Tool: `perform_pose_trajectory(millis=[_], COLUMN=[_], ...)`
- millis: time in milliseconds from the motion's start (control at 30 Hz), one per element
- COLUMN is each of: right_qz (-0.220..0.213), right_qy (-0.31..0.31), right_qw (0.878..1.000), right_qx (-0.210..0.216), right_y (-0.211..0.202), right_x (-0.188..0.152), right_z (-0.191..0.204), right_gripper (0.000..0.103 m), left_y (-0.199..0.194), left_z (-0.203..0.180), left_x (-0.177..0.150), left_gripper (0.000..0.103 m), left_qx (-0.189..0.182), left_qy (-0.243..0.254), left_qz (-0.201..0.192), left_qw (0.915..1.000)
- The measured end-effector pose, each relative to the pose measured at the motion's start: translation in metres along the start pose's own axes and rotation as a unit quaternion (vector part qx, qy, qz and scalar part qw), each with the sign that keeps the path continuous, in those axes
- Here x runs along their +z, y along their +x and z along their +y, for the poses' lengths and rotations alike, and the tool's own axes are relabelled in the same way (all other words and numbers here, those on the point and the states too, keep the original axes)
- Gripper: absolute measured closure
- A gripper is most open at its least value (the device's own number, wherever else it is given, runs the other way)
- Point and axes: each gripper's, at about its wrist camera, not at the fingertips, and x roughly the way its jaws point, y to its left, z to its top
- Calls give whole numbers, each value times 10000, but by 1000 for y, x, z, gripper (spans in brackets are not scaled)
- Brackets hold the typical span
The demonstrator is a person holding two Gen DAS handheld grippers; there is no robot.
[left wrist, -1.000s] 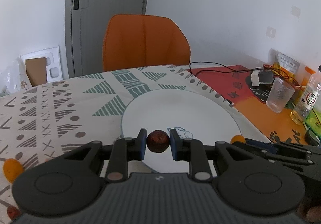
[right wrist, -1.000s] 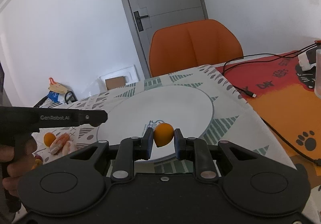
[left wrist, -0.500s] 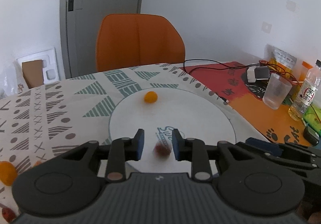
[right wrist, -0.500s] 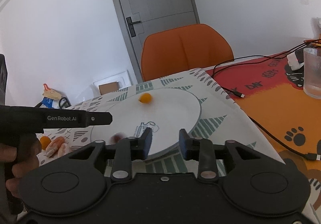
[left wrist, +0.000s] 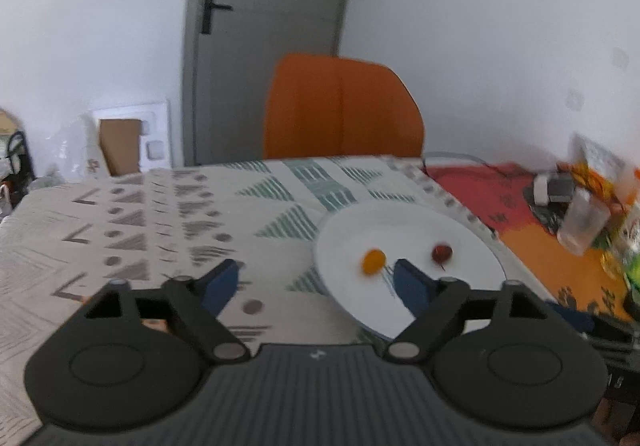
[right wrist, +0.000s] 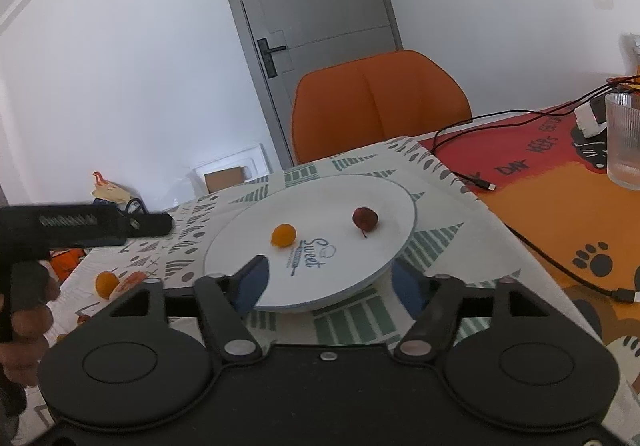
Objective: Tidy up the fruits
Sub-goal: 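Open both grippers to drop the plum and tangerine onto the plate, then move both grippers back toward the remaining fruit on the table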
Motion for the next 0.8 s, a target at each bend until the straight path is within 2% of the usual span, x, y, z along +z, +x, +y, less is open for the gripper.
perform_pose_trajectory(millis=[133, 200, 267, 400, 633, 800], right_qz=[-50, -105, -146, -146, -213, -236], right_qy=[25, -15, -40, 15, 44, -26], right_qw=[10000, 9999, 9998, 9998, 9997, 9993], right_qx=[20, 44, 85, 158, 126, 301], right_y=[-6, -9, -13, -19, -28, -32], right_x=[0, 2, 3, 7, 11, 13], right_z=[6, 10, 15, 20, 33, 43], right_gripper=[21, 7, 0, 0, 0, 0], left_y=[-16, -23, -29, -42, -75, -98], left_z=[14, 19, 23, 30, 44, 52], left_x=[4, 5, 5, 3, 1, 2], left_gripper=[8, 6, 4, 1, 0, 0], left_qx=[217, 323, 320, 301, 351, 408], left_qy=[-118, -151, -181, -240, -415, -360], left_qz=[-217, -295, -360, -362, -625, -717], left_qw=[9995, 9989, 9987, 9986, 9966, 9959])
